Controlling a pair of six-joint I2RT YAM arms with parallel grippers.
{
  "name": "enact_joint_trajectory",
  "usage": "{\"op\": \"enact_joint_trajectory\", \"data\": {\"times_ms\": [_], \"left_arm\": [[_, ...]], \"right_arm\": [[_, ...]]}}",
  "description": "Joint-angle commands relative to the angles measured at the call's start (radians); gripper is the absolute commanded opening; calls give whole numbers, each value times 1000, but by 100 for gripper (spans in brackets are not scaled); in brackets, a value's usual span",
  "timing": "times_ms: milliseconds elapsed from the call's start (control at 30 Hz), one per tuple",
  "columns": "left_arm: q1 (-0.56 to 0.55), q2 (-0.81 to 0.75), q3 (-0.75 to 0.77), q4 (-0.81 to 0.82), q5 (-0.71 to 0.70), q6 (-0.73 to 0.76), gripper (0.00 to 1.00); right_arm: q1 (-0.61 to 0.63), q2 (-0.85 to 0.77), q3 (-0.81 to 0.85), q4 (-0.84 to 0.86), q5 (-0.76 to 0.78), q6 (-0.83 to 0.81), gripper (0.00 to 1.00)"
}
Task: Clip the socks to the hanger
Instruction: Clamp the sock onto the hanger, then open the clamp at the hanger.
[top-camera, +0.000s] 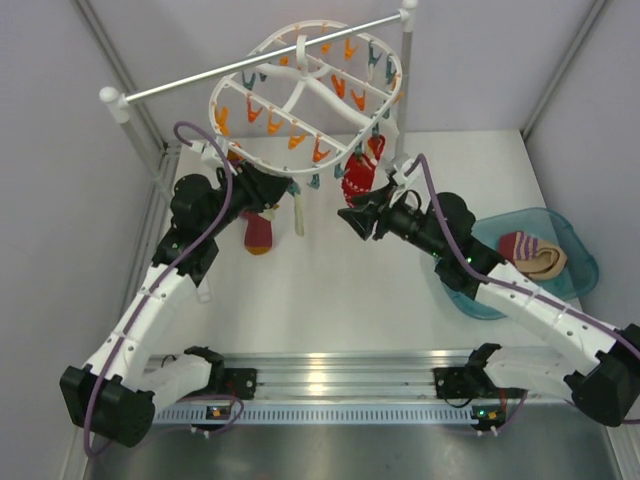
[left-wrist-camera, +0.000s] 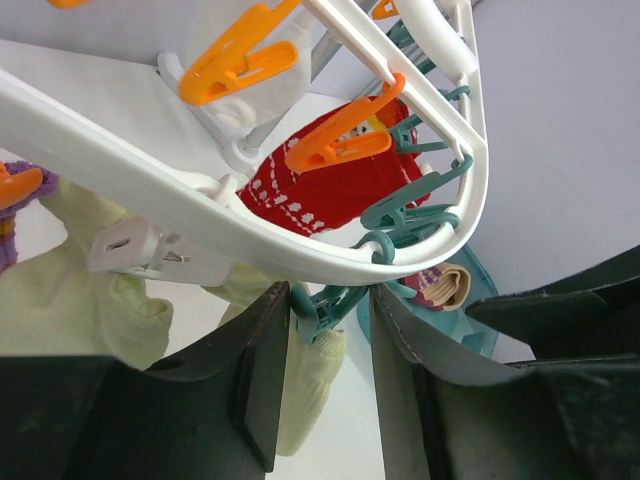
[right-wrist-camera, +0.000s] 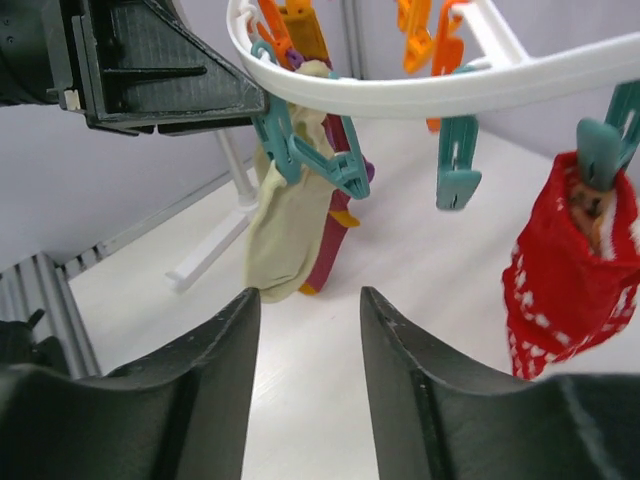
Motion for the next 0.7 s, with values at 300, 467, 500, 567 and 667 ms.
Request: {"op": "enact_joint_trajectory", "data": {"times_ms": [300, 467, 500, 567, 667], "left_arm": [[19, 0, 3, 41, 92, -9, 43], [26, -3, 0, 37, 110, -12, 43], [30, -2, -2, 36, 110, -10, 43], [33, -2, -2, 36, 113, -13, 43], [37, 0, -2, 31, 118, -16, 43]], "right_arm": [[-25, 169, -80, 503, -166, -296, 54], [-25, 235, -67, 597, -182, -343, 55], [-25, 258, -57, 610, -184, -348, 55], [-25, 278, -47, 634, -189, -357, 54], [-25, 310, -28, 659, -183, -365, 55]]}}
